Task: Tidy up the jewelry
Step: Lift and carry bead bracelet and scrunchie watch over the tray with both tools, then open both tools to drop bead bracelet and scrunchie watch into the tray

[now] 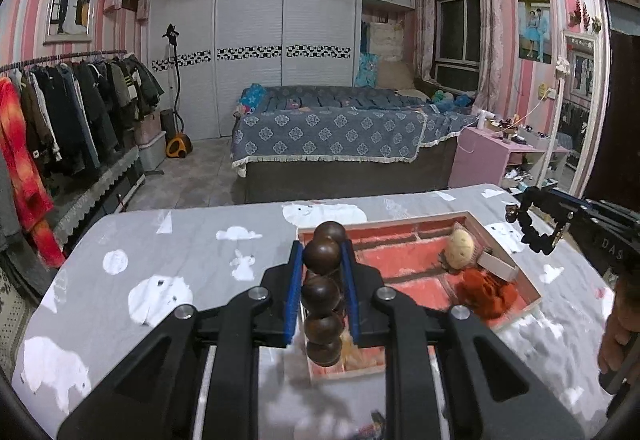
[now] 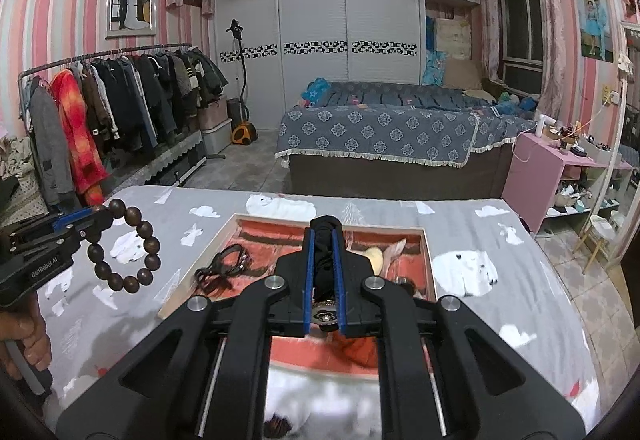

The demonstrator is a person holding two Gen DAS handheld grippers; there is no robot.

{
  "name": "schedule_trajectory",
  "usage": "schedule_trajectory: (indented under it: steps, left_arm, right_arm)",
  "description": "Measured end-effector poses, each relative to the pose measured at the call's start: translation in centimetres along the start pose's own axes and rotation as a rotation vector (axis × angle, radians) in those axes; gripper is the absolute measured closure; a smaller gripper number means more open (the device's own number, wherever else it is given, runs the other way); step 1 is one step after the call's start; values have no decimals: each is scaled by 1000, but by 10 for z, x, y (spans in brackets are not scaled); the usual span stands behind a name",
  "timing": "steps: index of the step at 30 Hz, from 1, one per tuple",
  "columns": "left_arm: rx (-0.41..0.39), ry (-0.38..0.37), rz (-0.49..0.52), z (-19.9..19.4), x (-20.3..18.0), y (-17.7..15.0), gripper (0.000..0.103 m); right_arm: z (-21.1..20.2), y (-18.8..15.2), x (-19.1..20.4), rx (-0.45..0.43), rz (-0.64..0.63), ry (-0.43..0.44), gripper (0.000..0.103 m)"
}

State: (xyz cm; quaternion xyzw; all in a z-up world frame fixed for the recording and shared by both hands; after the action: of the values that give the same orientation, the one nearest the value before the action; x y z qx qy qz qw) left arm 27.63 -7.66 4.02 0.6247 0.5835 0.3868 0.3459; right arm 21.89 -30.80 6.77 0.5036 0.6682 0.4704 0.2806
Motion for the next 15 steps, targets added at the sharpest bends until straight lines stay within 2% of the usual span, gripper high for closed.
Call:
schedule_trajectory:
  steps: [5,8,15]
  left_arm:
    - [44,-17,3,43,-12,2,84]
    - [108,-52,8,71,-20,-3,84]
    - [131,-53,37,99,-37,-7,84]
  right_arm:
    - [31,11,-8,26,-24,-13,93]
    - [50,13,-15,43,-23,-14,93]
    - [101,-1,-42,111,56,1,93]
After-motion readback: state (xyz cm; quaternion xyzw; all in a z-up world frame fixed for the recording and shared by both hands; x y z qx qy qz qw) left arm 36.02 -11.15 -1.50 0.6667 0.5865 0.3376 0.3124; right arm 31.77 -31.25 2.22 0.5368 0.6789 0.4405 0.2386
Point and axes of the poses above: each gripper's, at about its wrist camera, not at the fingertips, and z roughly the way its jaws point, x to its left, y to its top, the point moved 2 cm from there along z, roughly the way its jaws point, and after that the axes turned 11 degrees about y, right-handed, at the moved point
